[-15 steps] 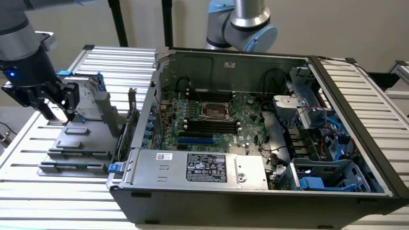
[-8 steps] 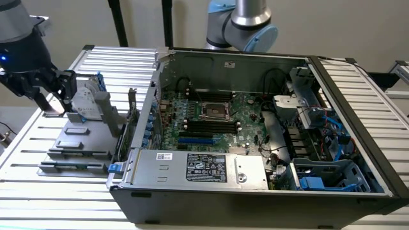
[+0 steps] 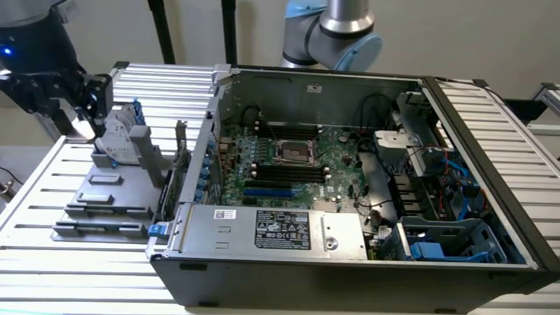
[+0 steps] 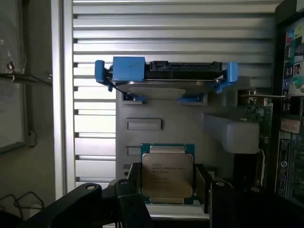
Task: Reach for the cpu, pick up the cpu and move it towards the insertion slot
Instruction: 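Pick up the cpu and move it towards the insertion slot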
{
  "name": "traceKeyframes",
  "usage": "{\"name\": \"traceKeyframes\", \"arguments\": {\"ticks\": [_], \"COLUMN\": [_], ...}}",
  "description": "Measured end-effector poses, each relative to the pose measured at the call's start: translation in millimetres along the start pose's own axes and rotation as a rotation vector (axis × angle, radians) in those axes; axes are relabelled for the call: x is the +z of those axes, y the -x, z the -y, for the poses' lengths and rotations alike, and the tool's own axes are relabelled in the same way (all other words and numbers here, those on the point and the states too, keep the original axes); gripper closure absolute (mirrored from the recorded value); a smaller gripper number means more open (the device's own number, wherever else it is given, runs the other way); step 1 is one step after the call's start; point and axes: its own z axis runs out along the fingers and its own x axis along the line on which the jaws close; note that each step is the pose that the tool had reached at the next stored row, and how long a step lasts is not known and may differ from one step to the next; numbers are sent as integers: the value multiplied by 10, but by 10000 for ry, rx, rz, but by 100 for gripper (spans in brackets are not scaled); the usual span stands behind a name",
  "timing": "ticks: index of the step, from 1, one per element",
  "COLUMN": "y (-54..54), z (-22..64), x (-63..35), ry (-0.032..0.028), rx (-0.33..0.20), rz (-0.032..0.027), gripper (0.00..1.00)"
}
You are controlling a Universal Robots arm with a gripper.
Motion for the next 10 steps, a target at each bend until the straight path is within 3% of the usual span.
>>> {"name": "traceKeyframes", "arguments": {"ticks": [10], "y": [442], "z": [-4], "x": [-428], "ry": [189], "rx": [-28], "rz": [-19], "gripper": [46]}}
